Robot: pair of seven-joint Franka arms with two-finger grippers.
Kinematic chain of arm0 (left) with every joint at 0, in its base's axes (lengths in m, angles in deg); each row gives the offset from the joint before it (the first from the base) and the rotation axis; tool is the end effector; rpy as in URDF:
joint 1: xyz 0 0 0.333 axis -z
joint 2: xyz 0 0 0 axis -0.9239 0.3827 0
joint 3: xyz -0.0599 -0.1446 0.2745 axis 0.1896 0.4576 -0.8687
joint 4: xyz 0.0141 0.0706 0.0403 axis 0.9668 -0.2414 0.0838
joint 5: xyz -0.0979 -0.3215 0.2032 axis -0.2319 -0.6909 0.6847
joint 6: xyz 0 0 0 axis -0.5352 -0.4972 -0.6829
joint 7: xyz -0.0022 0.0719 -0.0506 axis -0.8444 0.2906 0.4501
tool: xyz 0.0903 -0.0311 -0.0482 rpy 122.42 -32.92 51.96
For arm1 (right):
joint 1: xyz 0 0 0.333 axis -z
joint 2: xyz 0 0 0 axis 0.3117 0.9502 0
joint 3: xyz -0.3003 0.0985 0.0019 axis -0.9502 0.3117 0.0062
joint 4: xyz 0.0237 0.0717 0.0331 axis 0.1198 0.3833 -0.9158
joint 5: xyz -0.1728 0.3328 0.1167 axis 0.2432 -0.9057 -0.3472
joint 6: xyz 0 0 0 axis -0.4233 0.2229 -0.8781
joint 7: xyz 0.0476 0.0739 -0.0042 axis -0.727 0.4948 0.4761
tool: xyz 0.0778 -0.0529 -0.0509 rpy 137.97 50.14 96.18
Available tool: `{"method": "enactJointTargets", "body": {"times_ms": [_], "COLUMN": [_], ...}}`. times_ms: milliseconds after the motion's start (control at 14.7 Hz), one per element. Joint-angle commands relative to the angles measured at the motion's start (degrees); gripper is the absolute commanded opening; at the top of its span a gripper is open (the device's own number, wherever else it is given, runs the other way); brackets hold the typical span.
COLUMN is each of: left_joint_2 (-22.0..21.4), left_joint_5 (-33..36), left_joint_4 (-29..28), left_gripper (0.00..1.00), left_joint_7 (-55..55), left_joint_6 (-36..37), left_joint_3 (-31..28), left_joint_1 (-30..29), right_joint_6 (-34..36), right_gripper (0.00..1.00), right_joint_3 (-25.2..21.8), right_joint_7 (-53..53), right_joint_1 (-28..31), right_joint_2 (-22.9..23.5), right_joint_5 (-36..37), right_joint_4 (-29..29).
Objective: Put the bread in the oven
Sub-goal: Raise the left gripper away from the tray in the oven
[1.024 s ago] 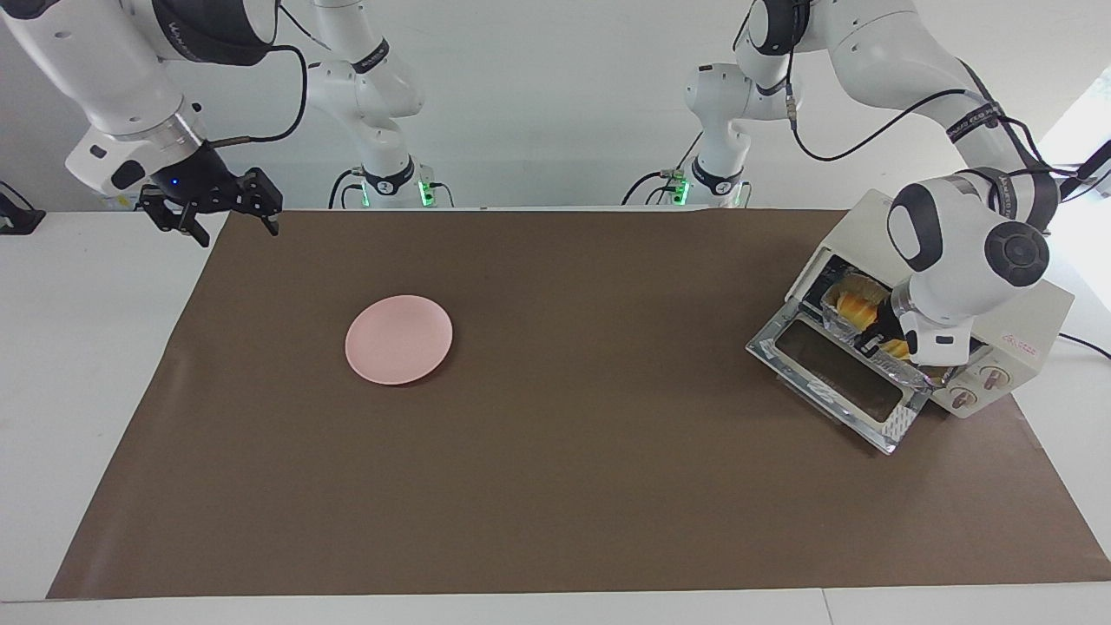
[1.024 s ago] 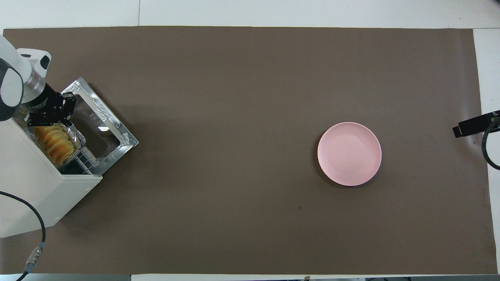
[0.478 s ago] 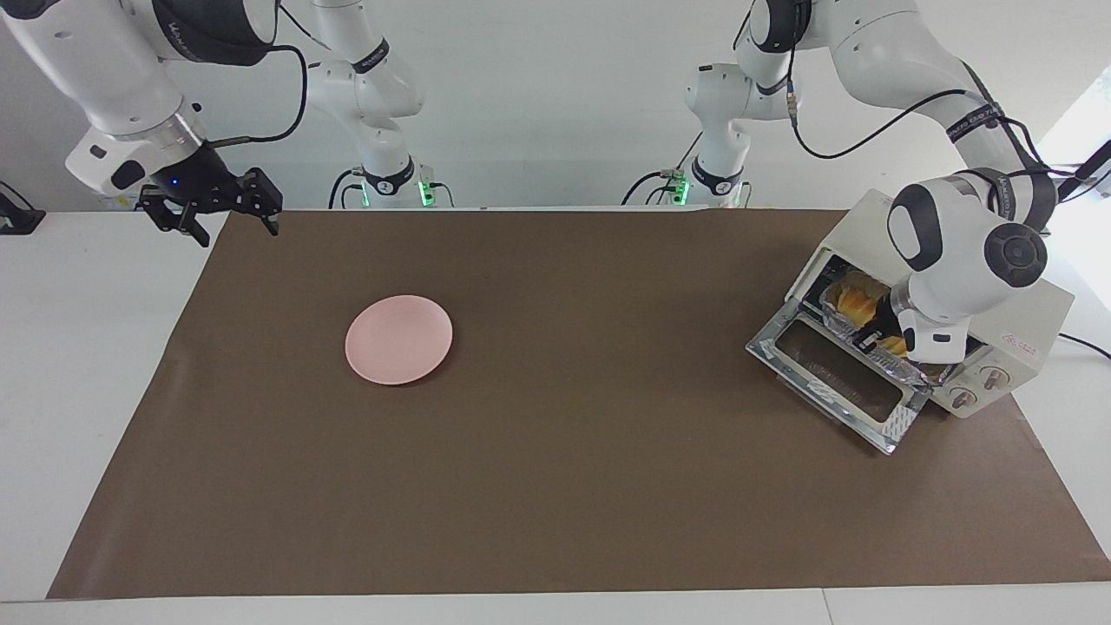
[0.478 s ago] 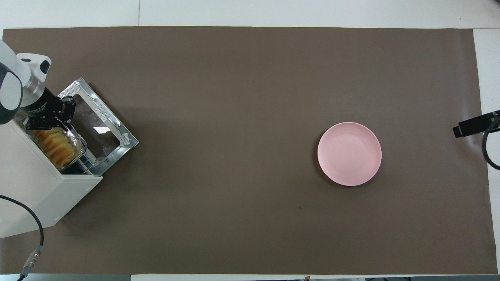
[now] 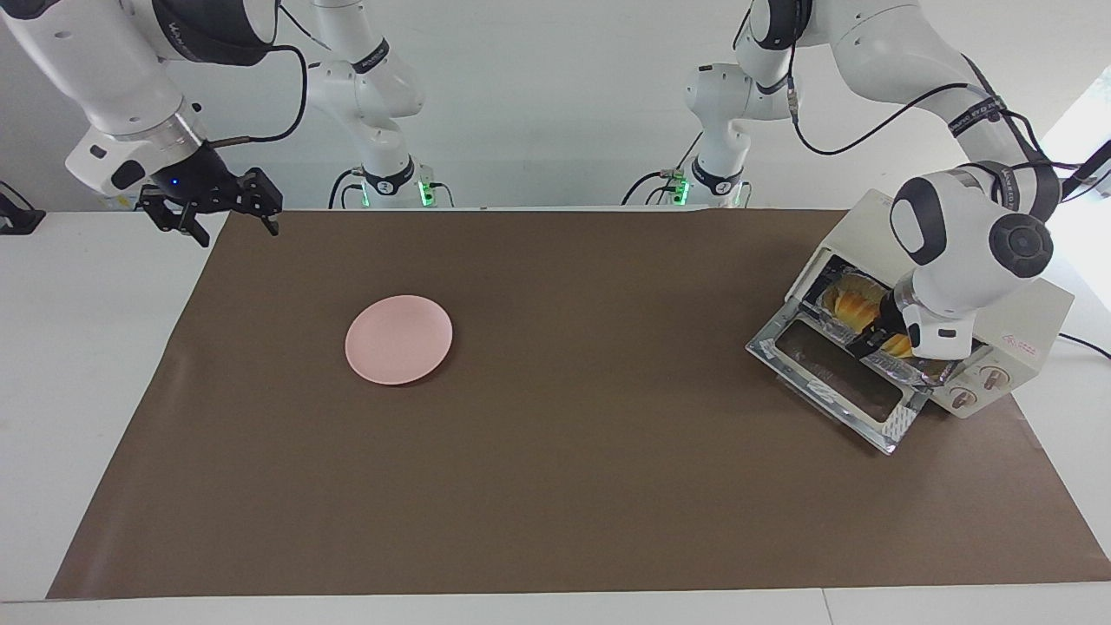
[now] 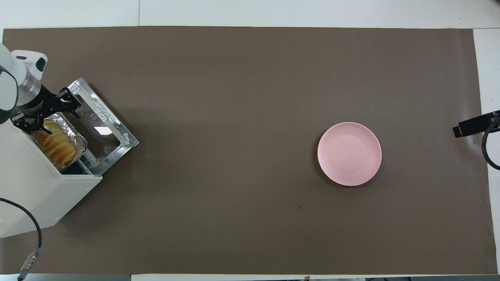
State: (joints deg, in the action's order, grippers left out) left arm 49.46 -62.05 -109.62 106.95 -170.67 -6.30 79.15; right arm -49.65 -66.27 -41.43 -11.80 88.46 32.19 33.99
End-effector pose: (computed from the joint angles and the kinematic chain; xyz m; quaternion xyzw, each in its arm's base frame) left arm 0.6293 0.0320 0.4170 -0.9506 -0.2836 0.0990 0.0782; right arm 0.5387 -0.0581 0.6080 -0.9955 -0.0869 0.0357 0.0141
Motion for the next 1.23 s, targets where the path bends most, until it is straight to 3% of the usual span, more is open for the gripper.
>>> {"method": "enactJointTargets", "body": {"times_ms": [0,546,1160], "left_joint_2": [-1.0,-1.0,-8.2], "left_joint_5": [0.8,0.1,-0.4], "left_joint_4": [-1.2,4.8,3.7], "left_gripper": [1.0,1.0,1.0], "left_joint_7": [-0.6,-2.4,-27.4], "left_joint_6": [-1.9,-1.3,0.8], "left_joint_3": [0.0,0.5,0.0], "left_joint_1": [0.6,2.0,-5.5], "right_joint_6": [0.6,0.7,0.7], "right_gripper": [1.0,1.0,1.0], "right_joint_3": [0.6,0.6,0.6], "right_joint_7": [-0.3,-0.3,-0.4], "right_joint_1": [0.7,0.7,0.7], "right_joint_2": [-1.2,-1.2,-1.2], "right_joint_5": [0.2,0.2,0.2], "right_joint_4": [1.0,1.0,1.0]}}
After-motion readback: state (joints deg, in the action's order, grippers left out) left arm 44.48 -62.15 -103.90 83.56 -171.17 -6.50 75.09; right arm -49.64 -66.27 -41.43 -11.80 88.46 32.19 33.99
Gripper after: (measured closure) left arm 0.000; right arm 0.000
